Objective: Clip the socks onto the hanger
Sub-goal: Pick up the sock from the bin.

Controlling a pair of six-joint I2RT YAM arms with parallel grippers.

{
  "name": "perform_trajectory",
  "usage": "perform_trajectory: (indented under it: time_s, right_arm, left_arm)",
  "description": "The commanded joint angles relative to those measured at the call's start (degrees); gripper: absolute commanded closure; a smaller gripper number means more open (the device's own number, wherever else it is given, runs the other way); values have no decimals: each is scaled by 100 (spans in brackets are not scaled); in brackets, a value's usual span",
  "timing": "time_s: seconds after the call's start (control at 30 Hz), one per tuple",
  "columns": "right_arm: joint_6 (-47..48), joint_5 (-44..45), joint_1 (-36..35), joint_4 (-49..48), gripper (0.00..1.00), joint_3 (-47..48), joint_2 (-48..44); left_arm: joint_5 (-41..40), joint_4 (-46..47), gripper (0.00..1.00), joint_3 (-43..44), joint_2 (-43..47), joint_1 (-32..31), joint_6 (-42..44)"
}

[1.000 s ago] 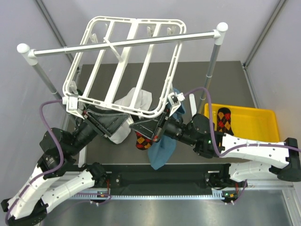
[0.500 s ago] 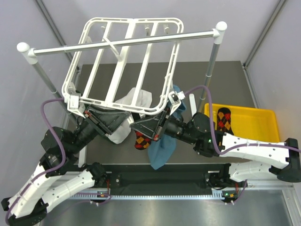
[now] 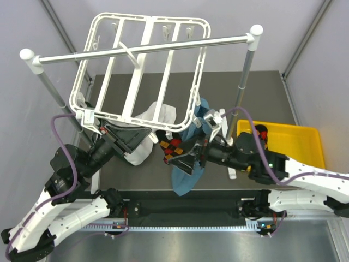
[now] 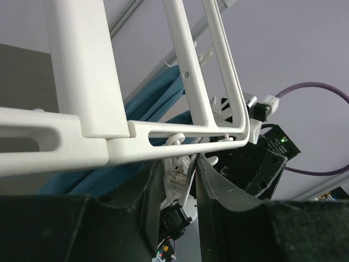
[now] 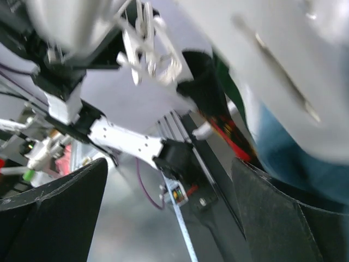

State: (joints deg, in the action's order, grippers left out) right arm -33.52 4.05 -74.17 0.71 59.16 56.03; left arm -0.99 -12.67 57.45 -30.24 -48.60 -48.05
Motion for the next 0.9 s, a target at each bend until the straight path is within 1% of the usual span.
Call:
perform_trajectory:
  time_s: [0.0,0.03,0.13,0.17,0.23,0.27,0.3,0.33,0.4,0.43,0.47,0.5,0.53,0.57,0.6,0.67,0.73,0.77,0.83,0.87]
  right_arm:
    - [618,147,26,1412,7,228,-715]
    - [653,200,26,1614,7,115,-1064]
    - [654,569,17,2274,10,-79,-1741]
    - [532,944,25,2641,11,-114,-1884]
    - [329,1411,26,3030,14,-211,-2306]
    - [93,1901,26,3380,15,-255,-2446]
    - [-22,2141,17,3531,15,-316,-2570]
    - [-145,2578,25,3672,16,-447,-2806]
    - [-566,3046,26,4102,17,-589,-3009]
    - [-768,3292,26,4269,18,-685,-3132]
    - [-1275,3782,26,4697,20,-703,-3177]
    - [-1428,3935,17,4841,23,-721,-3212]
    - [-1412,3936,25,4859,25,-747,-3273]
    - [-933,3571,17,4477,25,-774,-3300]
    - [-755,3324,17,4255,22,-800,-3318]
    - [-482,2788,17,3825,13,-827,-3292]
    - [-244,2339,17,3586,6,-774,-3152]
    - [-25,1762,25,3298,2,-765,-3081]
    - [126,1171,26,2980,0,-722,-2784]
    - [239,637,26,2735,0,-678,-2643]
  left_arm:
    - [-462,-402,100,231,-61,8,24]
    - [-507,-516,100,275,-61,8,24]
    - [-525,-579,100,293,-70,8,68]
    - [-507,-579,100,293,-79,0,85]
    - [-472,-579,100,311,-96,0,103]
    - [-463,-570,100,319,-114,8,103]
    - [-446,-570,100,328,-131,8,103]
    - [-419,-562,100,337,-123,8,94]
    - [-410,-562,100,346,-140,0,94]
    - [-410,-562,100,354,-131,8,94]
    - [-376,-570,100,346,-114,8,94]
    - [-384,-570,100,337,-105,0,94]
    - [-384,-570,100,320,-88,8,94]
    - [-393,-570,100,319,-70,8,86]
    - [-401,-570,100,302,-61,0,86]
    - [-454,-579,100,302,-78,8,77]
    - [-419,-588,100,363,-114,0,94]
    - [-393,-588,100,381,-157,0,120]
    - [-384,-579,100,398,-167,8,121]
    - [-384,-562,100,398,-167,0,103]
